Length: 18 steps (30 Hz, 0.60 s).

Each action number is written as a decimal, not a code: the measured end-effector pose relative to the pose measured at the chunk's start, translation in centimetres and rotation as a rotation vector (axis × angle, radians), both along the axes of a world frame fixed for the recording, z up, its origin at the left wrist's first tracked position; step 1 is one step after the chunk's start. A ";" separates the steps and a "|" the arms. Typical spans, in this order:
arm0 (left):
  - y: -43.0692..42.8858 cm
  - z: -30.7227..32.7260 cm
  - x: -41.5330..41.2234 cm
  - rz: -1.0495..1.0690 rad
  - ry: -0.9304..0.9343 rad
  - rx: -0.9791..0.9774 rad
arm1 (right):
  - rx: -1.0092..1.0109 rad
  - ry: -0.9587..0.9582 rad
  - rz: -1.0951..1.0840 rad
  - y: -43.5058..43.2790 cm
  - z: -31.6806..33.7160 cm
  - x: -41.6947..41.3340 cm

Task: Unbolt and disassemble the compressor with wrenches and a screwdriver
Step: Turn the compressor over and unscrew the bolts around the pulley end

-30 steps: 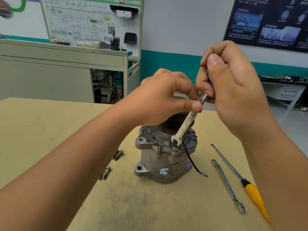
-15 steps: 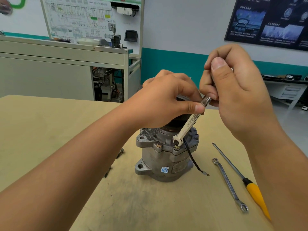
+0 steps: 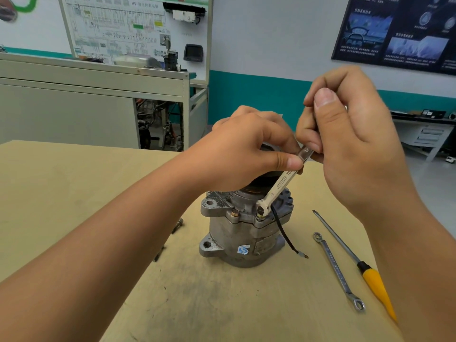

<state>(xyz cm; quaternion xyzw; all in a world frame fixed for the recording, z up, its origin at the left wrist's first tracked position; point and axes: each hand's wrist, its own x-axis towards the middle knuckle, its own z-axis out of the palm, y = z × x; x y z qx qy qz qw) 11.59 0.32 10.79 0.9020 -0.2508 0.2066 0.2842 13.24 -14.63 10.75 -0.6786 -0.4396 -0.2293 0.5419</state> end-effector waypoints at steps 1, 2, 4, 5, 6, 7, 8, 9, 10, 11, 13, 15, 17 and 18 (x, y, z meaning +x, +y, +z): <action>0.0 0.0 0.0 -0.002 0.003 -0.007 | -0.004 -0.001 -0.009 0.0 0.0 0.0; -0.1 -0.1 0.0 -0.005 0.006 -0.013 | -0.009 -0.003 -0.024 0.0 0.0 -0.1; -0.1 -0.1 0.0 -0.010 0.010 -0.025 | -0.012 -0.003 -0.052 0.1 0.0 -0.1; -0.2 -0.1 0.0 -0.012 0.011 -0.032 | -0.010 -0.002 -0.060 0.1 0.0 -0.1; -0.2 -0.2 0.0 -0.016 0.011 -0.038 | -0.009 -0.001 -0.070 0.2 0.0 -0.1; -0.2 -0.2 0.1 -0.016 0.008 -0.042 | -0.011 -0.001 -0.084 0.2 0.1 -0.1; -0.1 -0.3 0.2 -0.016 0.006 -0.044 | -0.016 -0.003 -0.102 0.3 0.2 -0.1; -0.1 -0.3 0.3 -0.018 0.007 -0.048 | -0.023 -0.006 -0.123 0.3 0.2 -0.1; 0.0 -0.4 0.4 -0.025 0.010 -0.056 | -0.030 -0.013 -0.146 0.5 0.3 0.0; 0.0 -0.5 0.4 -0.037 0.011 -0.065 | -0.040 -0.022 -0.170 0.6 0.2 0.0; 0.0 -0.9 0.5 -0.050 0.010 -0.063 | -0.079 -0.043 -0.218 1.0 0.0 0.0; 0.0 -1.4 0.3 -0.035 0.014 -0.064 | -0.114 -0.064 -0.248 1.2 -0.5 -0.2; 0.0 -1.7 0.2 -0.032 0.016 -0.089 | -0.107 -0.074 -0.235 1.2 -0.7 -0.4; 0.0 -1.8 0.1 -0.034 0.019 -0.094 | -0.100 -0.074 -0.230 1.1 -0.7 -0.5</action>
